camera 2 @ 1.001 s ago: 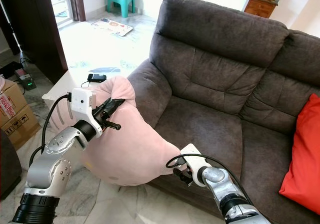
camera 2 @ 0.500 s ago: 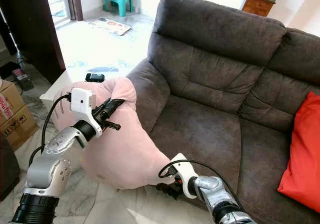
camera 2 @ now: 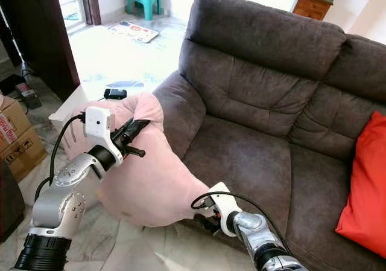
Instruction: Move the pillow to the sofa from floor
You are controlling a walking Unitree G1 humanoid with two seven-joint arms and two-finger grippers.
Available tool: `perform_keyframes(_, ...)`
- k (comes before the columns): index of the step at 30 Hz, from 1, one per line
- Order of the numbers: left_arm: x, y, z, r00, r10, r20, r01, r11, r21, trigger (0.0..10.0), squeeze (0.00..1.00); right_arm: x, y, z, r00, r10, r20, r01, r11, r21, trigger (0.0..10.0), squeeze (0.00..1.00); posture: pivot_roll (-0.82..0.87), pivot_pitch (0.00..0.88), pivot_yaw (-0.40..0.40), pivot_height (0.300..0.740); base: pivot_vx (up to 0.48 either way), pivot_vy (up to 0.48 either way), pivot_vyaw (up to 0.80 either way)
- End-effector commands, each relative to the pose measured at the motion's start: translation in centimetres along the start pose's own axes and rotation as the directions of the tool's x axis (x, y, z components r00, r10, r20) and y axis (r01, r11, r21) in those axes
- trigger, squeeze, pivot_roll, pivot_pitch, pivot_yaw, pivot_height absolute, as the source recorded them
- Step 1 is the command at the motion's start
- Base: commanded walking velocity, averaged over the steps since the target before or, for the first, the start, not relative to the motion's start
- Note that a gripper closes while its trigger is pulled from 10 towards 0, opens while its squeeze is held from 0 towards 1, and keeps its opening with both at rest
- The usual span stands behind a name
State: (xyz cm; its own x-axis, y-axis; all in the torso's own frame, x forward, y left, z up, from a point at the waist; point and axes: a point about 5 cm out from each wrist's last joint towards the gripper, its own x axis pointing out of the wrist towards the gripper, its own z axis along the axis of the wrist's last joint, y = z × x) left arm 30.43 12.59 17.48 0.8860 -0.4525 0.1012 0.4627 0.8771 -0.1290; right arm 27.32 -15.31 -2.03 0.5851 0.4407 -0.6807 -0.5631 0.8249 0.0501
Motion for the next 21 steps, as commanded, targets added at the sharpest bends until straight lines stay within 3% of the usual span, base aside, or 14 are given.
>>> perform_keyframes(1,0.4,-1.5,2.9,0.988,-0.079,0.133,0.075,0.997,0.031,10.0,0.0,-0.1,-0.3,0.0,1.0,-0.013,0.003,0.013,1.0,0.02,10.0,0.0,0.23,0.0,-0.167,0.74,0.0,0.0,0.0)
perform_keyframes(7,0.5,-1.6,2.9,0.988,-0.077,0.135,0.074,0.997,0.026,10.0,0.0,0.1,0.7,0.1,0.995,0.082,0.051,-0.086,0.992,0.087,10.0,0.0,0.23,0.0,-0.168,0.74,0.0,0.0,0.0)
perform_keyframes(8,0.5,-1.6,2.9,0.988,-0.077,0.135,0.074,0.997,0.026,10.0,0.0,0.2,0.9,0.1,0.993,0.1,0.058,-0.105,0.99,0.091,4.8,0.0,0.23,0.0,-0.168,0.74,0.0,0.0,0.0)
perform_keyframes(9,0.5,-1.6,2.9,0.988,-0.077,0.134,0.074,0.997,0.026,10.0,0.0,0.2,1.1,0.2,0.991,0.119,0.065,-0.125,0.988,0.094,4.8,0.0,0.23,0.0,-0.168,0.74,0.0,0.0,0.0)
perform_keyframes(10,0.5,-1.6,2.8,0.988,-0.077,0.134,0.074,0.997,0.025,10.0,0.0,0.3,1.5,0.2,0.986,0.148,0.074,-0.154,0.984,0.09,1.3,0.0,0.23,0.0,-0.169,0.74,0.0,0.0,0.0)
perform_keyframes(11,0.5,-1.6,2.8,0.988,-0.076,0.133,0.074,0.997,0.025,10.0,0.0,0.3,1.7,0.1,0.984,0.16,0.074,-0.167,0.981,0.094,0.0,0.0,0.23,0.0,-0.17,0.74,0.0,0.0,0.0)
perform_keyframes(21,0.5,-1.3,2.9,0.988,-0.06,0.139,0.057,0.998,0.026,10.0,0.0,0.3,2.2,0.7,0.959,0.238,0.152,-0.256,0.961,0.108,0.0,0.0,0.23,0.0,-0.172,0.74,0.0,0.0,0.0)
